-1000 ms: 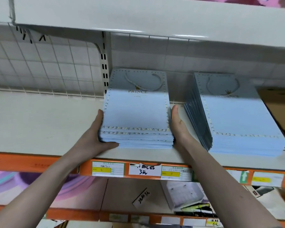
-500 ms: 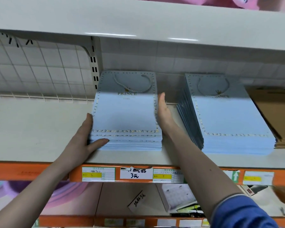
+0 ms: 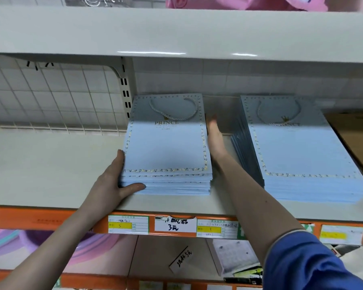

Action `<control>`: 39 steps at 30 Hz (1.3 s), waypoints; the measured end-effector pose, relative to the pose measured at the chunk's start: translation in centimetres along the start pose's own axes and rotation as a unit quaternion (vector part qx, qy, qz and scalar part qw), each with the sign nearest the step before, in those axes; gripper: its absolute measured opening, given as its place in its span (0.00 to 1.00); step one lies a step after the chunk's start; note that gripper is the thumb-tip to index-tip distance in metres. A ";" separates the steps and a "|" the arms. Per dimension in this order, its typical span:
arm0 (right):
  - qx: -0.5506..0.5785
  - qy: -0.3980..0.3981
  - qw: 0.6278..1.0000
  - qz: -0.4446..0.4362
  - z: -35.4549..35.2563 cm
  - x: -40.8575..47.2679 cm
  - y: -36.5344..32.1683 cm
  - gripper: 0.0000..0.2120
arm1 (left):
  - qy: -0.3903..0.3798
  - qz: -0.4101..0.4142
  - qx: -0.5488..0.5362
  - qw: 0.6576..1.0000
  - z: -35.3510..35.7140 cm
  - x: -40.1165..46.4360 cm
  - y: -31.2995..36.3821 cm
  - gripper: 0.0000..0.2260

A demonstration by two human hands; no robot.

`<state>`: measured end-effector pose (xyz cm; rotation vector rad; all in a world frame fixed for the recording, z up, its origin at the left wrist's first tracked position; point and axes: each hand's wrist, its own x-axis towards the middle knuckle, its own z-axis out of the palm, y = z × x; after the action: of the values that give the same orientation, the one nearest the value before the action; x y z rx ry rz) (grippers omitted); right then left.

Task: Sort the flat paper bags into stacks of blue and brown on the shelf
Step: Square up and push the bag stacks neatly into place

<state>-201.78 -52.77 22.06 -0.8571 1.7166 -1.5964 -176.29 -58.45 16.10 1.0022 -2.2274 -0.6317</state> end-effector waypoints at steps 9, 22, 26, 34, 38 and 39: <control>-0.088 0.016 0.995 -0.046 0.5 0.4 -0.5 0.29 | -0.002 0.029 0.054 0.998 -0.5 0.1 0.0 0.46; -0.529 -0.087 0.799 -0.273 -2.2 -2.7 -0.4 0.31 | -0.028 0.218 0.291 0.931 -1.5 1.3 0.4 0.38; -0.657 -0.202 0.662 -0.300 -3.4 -5.0 -0.1 0.45 | -0.042 0.236 0.309 0.920 -1.4 1.8 0.4 0.38; -0.707 -0.247 0.584 -0.314 -4.2 -4.1 0.2 0.49 | -0.060 0.272 0.338 0.899 -1.2 2.8 -0.3 0.37; -0.702 -0.259 0.592 -0.301 -4.1 -4.0 0.4 0.46 | -0.067 0.276 0.349 0.893 -1.0 3.0 -0.4 0.38; -0.702 -0.259 0.592 -0.300 -4.1 -4.1 0.3 0.44 | -0.068 0.276 0.349 0.893 -1.0 3.0 -0.4 0.38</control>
<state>-202.71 -47.04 22.05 -2.4997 2.0570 0.2849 -177.01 -61.17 17.54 0.5617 -2.7588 0.3995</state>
